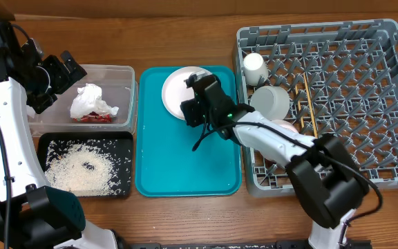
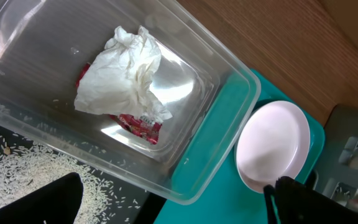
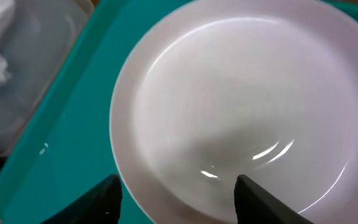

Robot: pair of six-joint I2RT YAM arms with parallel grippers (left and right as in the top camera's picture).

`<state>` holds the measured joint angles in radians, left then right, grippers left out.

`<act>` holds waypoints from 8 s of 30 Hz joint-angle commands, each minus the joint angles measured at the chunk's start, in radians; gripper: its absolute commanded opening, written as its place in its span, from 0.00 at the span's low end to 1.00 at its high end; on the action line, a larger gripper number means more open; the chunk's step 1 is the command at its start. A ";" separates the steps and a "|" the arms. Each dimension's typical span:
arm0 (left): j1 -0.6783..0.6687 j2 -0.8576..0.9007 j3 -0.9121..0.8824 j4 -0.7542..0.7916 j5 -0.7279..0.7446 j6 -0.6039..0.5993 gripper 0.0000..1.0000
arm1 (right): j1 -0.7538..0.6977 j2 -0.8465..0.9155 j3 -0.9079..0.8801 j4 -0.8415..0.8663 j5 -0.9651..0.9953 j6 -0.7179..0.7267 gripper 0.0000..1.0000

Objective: Sort waste into correct bins and load items into the dishwasher
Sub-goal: 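Move the right gripper back to the large white plate on the teal tray, then grasp the large white plate's rim with the right gripper and tilt it up, then lift the plate and carry it into the rack's right side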

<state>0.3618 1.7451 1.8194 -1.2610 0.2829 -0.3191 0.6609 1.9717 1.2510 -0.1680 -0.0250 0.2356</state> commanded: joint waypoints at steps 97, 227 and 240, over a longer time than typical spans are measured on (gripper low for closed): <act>-0.003 -0.013 0.018 0.002 -0.005 -0.010 1.00 | 0.018 -0.108 0.111 -0.541 0.103 -0.061 0.25; -0.003 -0.013 0.018 0.002 -0.005 -0.010 1.00 | -0.023 -0.446 0.248 -0.631 1.289 -0.454 0.04; -0.003 -0.013 0.018 0.002 -0.006 -0.010 1.00 | -0.348 -0.441 0.247 -0.655 1.080 -0.445 0.04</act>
<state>0.3618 1.7451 1.8194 -1.2610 0.2829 -0.3191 0.3531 1.5455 1.4700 -0.8158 1.1332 -0.2111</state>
